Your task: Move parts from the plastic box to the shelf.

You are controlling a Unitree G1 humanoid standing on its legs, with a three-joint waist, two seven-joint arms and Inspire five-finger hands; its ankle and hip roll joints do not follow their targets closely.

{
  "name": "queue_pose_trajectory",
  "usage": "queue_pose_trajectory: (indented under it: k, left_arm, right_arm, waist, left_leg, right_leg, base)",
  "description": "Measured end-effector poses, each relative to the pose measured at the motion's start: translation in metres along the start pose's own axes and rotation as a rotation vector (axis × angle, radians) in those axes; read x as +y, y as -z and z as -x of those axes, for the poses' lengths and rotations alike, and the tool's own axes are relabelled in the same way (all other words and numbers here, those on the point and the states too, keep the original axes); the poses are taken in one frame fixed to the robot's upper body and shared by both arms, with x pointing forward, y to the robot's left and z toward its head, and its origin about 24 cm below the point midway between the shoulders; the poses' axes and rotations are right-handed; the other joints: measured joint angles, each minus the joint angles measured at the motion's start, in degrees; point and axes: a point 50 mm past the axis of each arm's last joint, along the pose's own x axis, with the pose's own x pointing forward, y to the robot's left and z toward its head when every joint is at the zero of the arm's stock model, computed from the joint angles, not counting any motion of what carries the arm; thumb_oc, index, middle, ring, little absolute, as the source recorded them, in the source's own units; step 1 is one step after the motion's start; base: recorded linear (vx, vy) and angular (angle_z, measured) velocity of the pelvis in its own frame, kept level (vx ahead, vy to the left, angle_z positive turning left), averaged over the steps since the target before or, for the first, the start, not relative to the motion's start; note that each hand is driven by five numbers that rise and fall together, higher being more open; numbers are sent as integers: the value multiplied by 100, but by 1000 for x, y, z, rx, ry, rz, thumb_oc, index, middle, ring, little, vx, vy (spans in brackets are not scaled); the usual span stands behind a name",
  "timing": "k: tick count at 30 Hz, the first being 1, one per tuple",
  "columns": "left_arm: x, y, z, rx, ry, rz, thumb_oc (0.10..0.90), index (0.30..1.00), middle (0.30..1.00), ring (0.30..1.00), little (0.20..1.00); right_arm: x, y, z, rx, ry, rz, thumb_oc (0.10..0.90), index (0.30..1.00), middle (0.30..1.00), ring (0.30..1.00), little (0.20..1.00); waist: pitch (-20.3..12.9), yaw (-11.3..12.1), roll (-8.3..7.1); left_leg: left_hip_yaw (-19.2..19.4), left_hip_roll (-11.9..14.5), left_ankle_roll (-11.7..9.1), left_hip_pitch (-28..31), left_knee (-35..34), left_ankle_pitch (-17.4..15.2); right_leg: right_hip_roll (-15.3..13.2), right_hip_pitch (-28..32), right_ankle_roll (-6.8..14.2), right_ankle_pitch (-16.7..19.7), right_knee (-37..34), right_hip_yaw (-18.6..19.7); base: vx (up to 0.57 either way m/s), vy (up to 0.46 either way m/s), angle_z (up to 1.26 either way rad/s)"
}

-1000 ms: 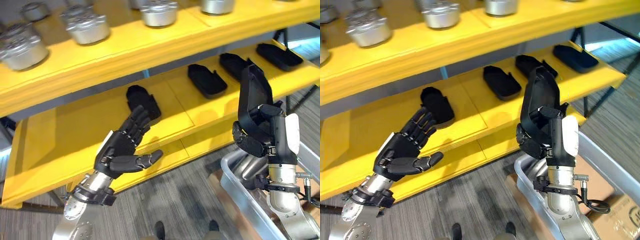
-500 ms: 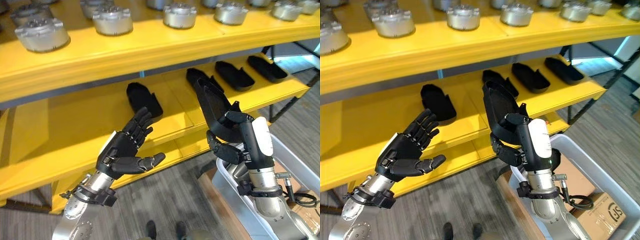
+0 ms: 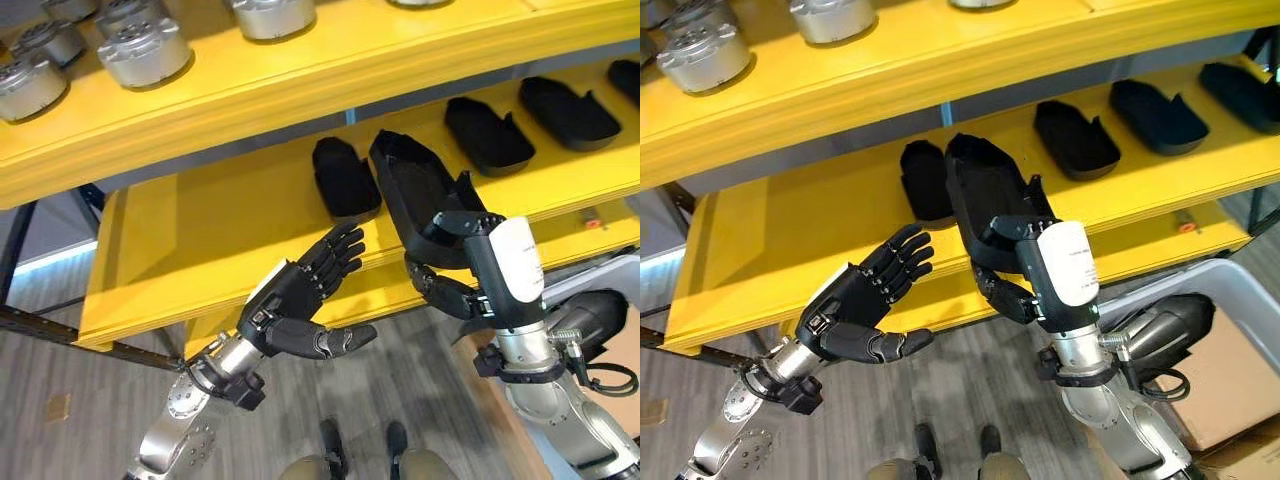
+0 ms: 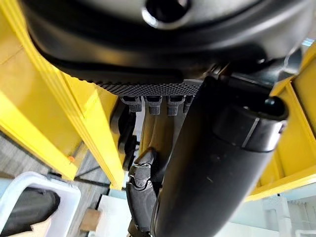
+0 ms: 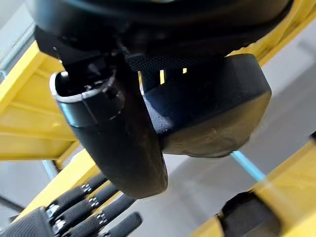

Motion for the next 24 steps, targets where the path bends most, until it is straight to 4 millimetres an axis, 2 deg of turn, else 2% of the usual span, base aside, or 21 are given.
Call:
queue_pose_trajectory:
  k: [2,3,4,5,6,7,8,9,10,11,12,13,15,17,19,22,24]
  left_arm:
    - [3,-2,1,-10,-40,-8,900,1000,1000,1000,1000]
    - [6,-2,1,-10,-61,-15,900,1000,1000,1000,1000]
    - [9,-1,0,-7,-82,-21,900,1000,1000,1000,1000]
    - [13,1,0,9,-96,-30,900,1000,1000,1000,1000]
    - [15,2,0,14,-104,-33,900,1000,1000,1000,1000]
    - [18,4,0,18,-115,-35,900,1000,1000,1000,1000]
    - [20,6,-1,21,-119,-35,900,1000,1000,1000,1000]
    - [22,8,-2,29,-124,-34,900,1000,1000,1000,1000]
    - [21,10,-4,26,-121,-25,900,1000,1000,1000,1000]
    - [18,11,-5,7,-121,-7,900,1000,1000,1000,1000]
    - [17,12,-6,-2,-121,-2,900,1000,1000,1000,1000]
    - [18,11,-8,-13,-125,0,900,1000,1000,1000,1000]
    - [20,10,-9,-16,-131,2,900,1000,1000,1000,1000]
    - [23,11,-3,-3,-157,-3,900,1000,1000,1000,1000]
    - [25,11,-1,2,-177,-2,900,1000,1000,1000,1000]
    - [24,10,0,6,-177,-5,900,1000,1000,1000,1000]
    - [22,8,0,14,-157,-6,900,1000,1000,1000,1000]
  right_arm:
    - [-2,-3,-11,-52,-3,10,400,300,300,300,300]
    - [-2,-6,-18,-83,-2,8,400,300,300,300,300]
    - [-1,-9,-25,-113,-8,4,400,300,300,300,300]
    - [0,-11,-26,-132,-21,-3,400,300,300,300,300]
    - [-1,-12,-27,-149,-27,-3,400,300,300,300,300]
    - [-3,-14,-30,-181,-40,5,400,300,300,300,300]
    - [-4,-14,-33,-198,-50,13,400,300,300,300,300]
    - [-6,-15,-36,-215,-59,22,400,300,300,300,300]
    - [-9,-15,-38,-236,-75,43,400,300,300,300,300]
    - [-14,-15,-42,-273,-109,87,400,300,300,300,300]
    - [-14,-15,-42,-279,-119,88,400,300,300,300,300]
    - [-9,-15,-42,-271,-127,66,400,300,300,300,300]
    - [0,-14,-39,-264,-185,47,400,300,300,300,300]
    - [4,-13,-39,-262,-205,33,400,300,300,300,300]
    - [5,-12,-39,-259,-219,35,400,300,300,300,300]
    - [5,-12,-39,-259,-221,32,400,300,300,300,300]
    - [9,-12,-35,-232,-204,1,400,300,300,300,300]
  waist:
    - [120,97,-24]
    - [188,141,-121]
    - [294,137,-272]
    - [322,92,-337]
    - [330,67,-360]
    - [339,11,-352]
    - [341,-59,-342]
    - [345,-154,-336]
    - [345,-185,-244]
    - [348,-173,22]
    - [346,-177,86]
    - [354,-143,48]
    - [373,-32,-27]
    - [372,61,-25]
    - [372,64,-25]
    - [355,104,-79]
    - [269,140,-211]
  left_leg:
    - [-171,-152,-49,-14,16,25]
    - [-318,-264,-152,-100,131,84]
    - [-412,-321,-146,-179,345,44]
    - [-388,-41,-141,-237,658,-319]
    - [-396,225,-210,-204,678,-333]
    - [-407,662,-266,-146,622,-312]
    - [-390,952,-395,-107,590,-284]
    - [-388,1159,-499,-25,503,-223]
    - [-406,1213,-262,129,364,339]
    - [-424,1194,-257,285,361,738]
    - [-414,1111,-531,312,344,476]
    - [-397,918,-613,288,367,307]
    - [-373,653,-464,249,331,180]
    - [-330,643,-478,318,320,-163]
    - [-178,700,-628,501,160,-369]
    - [-42,697,-890,718,-24,-440]
    - [16,692,-910,733,-68,-431]
  right_leg:
    - [-177,-250,81,-112,329,260]
    - [-353,-351,89,-110,412,327]
    - [-548,-378,119,-58,446,382]
    - [-636,-319,153,-34,425,337]
    - [-678,-311,156,-34,442,333]
    - [-784,-332,189,-42,487,340]
    - [-890,-354,237,-38,524,333]
    - [-1068,-379,294,-69,601,342]
    - [-1239,-399,621,-155,680,441]
    - [-1341,-489,918,-188,841,571]
    - [-1453,-524,1024,-194,878,632]
    - [-1684,-555,1134,-164,870,720]
    - [-1956,-504,1223,-46,741,804]
    - [-1955,-331,1575,52,587,784]
    - [-1910,-193,1580,114,503,752]
    - [-1894,127,1524,459,-69,743]
    - [-1889,325,1384,720,-588,654]
  base:
    - [68,290,-37]
    - [47,271,-37]
    - [35,211,-11]
    - [42,249,5]
    - [80,404,18]
    - [83,383,17]
    - [145,517,25]
    - [172,456,29]
    - [238,574,14]
    - [175,362,5]
    - [221,430,3]
    - [252,461,20]
    - [278,471,33]
    - [340,472,26]
    - [277,310,5]
    - [228,211,-18]
    - [140,139,-17]
